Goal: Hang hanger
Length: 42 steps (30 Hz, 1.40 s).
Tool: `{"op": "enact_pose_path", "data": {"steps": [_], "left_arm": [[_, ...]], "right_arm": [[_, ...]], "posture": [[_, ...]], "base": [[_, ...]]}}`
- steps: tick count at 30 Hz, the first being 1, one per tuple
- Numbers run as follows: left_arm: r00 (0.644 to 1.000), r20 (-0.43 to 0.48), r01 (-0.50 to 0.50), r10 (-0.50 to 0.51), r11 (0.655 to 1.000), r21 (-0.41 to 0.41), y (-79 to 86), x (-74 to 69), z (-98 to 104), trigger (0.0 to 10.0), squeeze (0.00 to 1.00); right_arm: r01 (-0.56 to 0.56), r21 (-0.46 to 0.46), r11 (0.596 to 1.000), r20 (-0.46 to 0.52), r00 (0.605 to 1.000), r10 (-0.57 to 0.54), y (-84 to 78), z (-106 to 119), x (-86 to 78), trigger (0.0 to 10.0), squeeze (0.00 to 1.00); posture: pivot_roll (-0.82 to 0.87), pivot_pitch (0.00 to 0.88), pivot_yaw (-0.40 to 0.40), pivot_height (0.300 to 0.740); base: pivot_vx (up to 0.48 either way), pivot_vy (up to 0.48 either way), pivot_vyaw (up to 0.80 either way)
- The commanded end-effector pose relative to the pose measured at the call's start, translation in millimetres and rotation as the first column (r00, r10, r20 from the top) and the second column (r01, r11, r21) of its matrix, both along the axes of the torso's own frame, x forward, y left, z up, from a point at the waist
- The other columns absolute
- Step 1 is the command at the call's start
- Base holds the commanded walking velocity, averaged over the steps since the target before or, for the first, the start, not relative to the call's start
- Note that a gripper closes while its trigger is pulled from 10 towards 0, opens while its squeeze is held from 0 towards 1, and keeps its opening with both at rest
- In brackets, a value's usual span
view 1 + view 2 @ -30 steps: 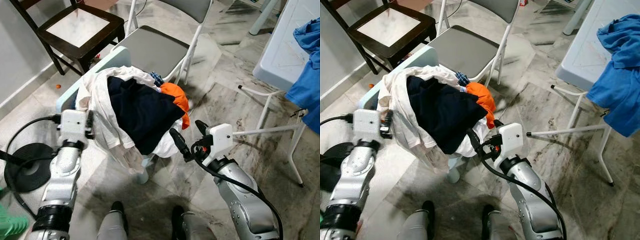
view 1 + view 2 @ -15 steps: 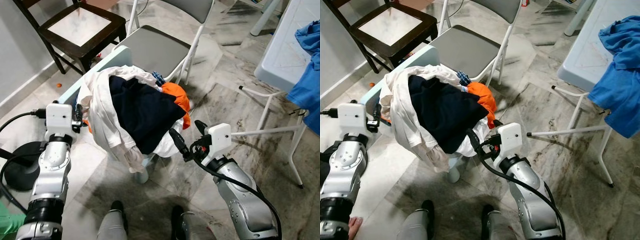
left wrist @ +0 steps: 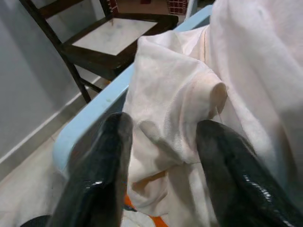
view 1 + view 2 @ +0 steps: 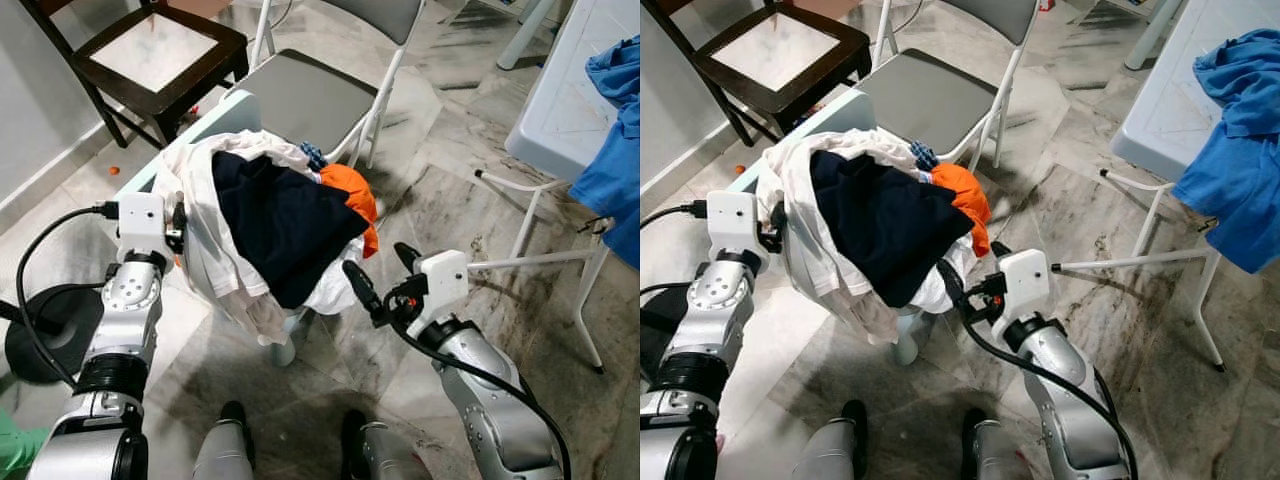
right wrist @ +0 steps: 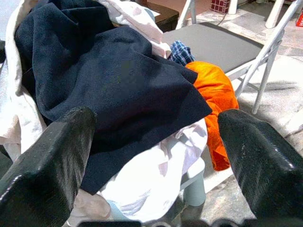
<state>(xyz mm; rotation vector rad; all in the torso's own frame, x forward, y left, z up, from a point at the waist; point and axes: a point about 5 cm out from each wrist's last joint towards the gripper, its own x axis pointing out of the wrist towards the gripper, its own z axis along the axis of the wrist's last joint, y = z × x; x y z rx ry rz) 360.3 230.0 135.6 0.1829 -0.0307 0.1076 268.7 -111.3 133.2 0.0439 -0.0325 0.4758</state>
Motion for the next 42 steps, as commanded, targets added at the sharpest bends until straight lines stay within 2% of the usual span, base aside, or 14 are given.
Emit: {"op": "enact_pose_path", "data": {"steps": [1, 8, 12, 23, 36, 39, 42], "left_arm": [[1.0, -0.017, 0.007, -0.007, 1.0, -0.01, -1.0, -0.8, -6.3, 0.0, 0.0], [1.0, -0.012, 0.015, -0.016, 0.998, -0.054, -2.2, 0.5, -7.5, 0.0, 0.0], [0.998, 0.021, 0.052, -0.051, 0.996, -0.071, -7.6, 2.4, -3.1, 0.0, 0.0], [0.996, 0.063, 0.065, -0.06, 0.994, -0.087, -11.3, 4.8, 2.4, 0.0, 0.0], [0.996, 0.072, 0.056, -0.049, 0.994, -0.097, -10.3, 5.6, 3.5, 0.0, 0.0], [0.992, 0.113, 0.067, -0.054, 0.991, -0.114, -15.2, 8.2, 11.7, 0.0, 0.0], [0.971, 0.208, 0.145, -0.117, 0.982, -0.123, -33.8, 13.5, 32.4, 0.0, 0.0]], "right_arm": [[0.011, -0.007, 1.0, -0.005, 1.0, -0.011, -2.4, -0.5, -2.8, 10.0, 0.0], [0.013, -0.005, 1.0, -0.008, 1.0, -0.013, -0.9, -1.9, -2.1, 10.0, 0.0], [0.013, -0.009, 1.0, -0.011, 1.0, -0.013, 0.0, -2.7, -0.7, 10.0, 0.0], [0.024, -0.014, 1.0, -0.006, 1.0, -0.024, -1.1, -2.7, 1.4, 10.0, 0.0], [0.043, -0.015, 0.999, -0.002, 0.999, -0.043, -2.8, -2.4, 3.4, 10.0, 0.0], [0.047, -0.014, 0.999, -0.001, 0.999, -0.047, -2.6, -2.4, 4.2, 10.0, 0.0], [0.055, -0.013, 0.998, 0.004, 0.998, -0.055, -3.1, -1.7, 5.7, 10.0, 0.0]], "posture": [[0.02, 0.342, -0.055, 0.74], [0.03, 0.342, -0.055, 0.74], [0.03, 0.342, -0.055, 0.74], [0.04, 0.335, -0.058, 0.74], [0.05, 0.332, -0.055, 0.74], [0.05, 0.331, -0.055, 0.74], [0.05, 0.325, -0.056, 0.74]], "base": [[0.0, 0.0, 0.0], [0.0, 0.0, 0.0], [0.0, 0.0, 0.0], [0.0, 0.0, 0.0], [0.0, 0.0, 0.0], [0.0, 0.0, 0.0], [0.0, 0.0, 0.0]]}}
